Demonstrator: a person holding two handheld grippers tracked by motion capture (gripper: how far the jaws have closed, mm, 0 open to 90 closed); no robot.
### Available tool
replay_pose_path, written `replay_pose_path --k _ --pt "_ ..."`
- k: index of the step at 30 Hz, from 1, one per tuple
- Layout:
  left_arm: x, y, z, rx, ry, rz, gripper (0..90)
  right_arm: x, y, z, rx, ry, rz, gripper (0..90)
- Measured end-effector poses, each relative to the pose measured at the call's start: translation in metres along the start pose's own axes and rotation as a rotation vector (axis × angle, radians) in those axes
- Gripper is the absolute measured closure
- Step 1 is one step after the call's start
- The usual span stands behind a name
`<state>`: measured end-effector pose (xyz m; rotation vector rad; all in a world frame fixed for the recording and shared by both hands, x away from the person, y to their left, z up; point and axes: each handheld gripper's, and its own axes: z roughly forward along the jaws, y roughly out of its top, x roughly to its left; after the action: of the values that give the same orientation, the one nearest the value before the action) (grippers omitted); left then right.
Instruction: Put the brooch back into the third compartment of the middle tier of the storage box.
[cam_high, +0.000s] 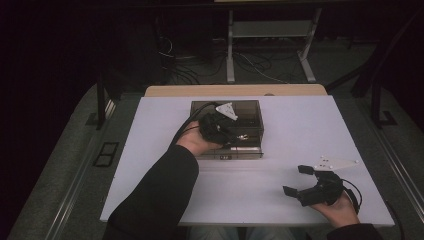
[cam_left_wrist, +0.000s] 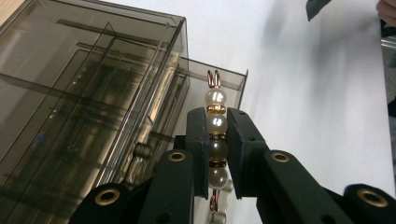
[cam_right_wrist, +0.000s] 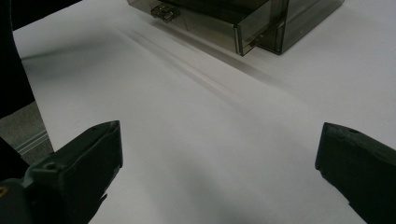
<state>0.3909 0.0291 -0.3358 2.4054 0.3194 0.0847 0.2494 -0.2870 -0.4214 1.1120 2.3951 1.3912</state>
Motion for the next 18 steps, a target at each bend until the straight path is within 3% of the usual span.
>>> replay_pose_path --k 6,18 --pt "0.002 0.004 0.01 -0.005 -0.008 0.004 78.9 0.0 0.0 -0.001 -0.002 -0.002 0.002 0.3" --pt "0.0 0.007 0.027 -0.002 -0.023 -0.038 78.9 0.001 0.0 0.0 0.002 0.001 0.0 0.3"
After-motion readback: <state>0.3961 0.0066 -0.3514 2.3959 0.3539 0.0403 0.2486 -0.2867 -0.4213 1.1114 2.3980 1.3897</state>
